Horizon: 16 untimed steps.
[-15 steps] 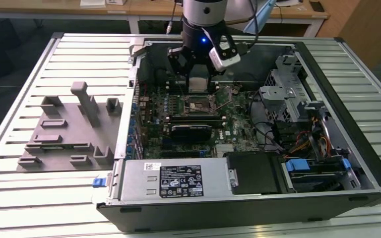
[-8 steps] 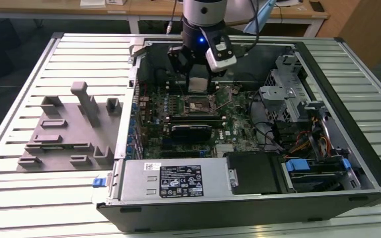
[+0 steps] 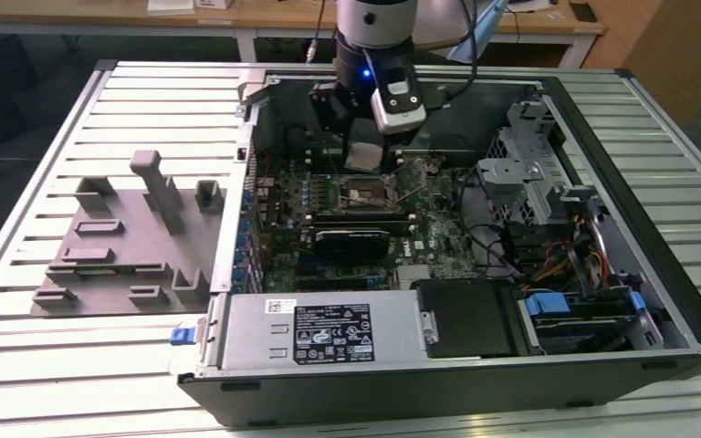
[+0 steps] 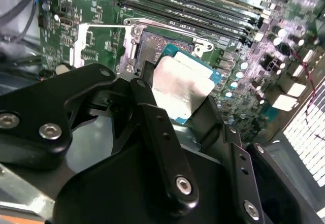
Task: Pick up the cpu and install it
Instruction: 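Place the cpu into insertion slot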
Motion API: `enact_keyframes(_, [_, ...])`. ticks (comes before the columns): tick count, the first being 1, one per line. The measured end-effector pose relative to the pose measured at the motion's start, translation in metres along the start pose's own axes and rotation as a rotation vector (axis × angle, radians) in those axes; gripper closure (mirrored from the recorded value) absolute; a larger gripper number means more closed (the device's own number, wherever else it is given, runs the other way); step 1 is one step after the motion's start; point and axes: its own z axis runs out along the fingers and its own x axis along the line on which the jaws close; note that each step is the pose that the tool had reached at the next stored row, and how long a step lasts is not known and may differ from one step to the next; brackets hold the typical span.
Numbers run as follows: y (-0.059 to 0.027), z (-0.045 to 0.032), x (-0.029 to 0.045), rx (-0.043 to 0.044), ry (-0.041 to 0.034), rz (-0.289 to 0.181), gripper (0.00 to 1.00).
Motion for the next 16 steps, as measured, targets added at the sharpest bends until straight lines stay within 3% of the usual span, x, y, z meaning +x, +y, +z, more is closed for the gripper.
enact_keyframes(16, [-0.0001,0.0019,0.0,0.0051,-0.0164,0.271,0.45])
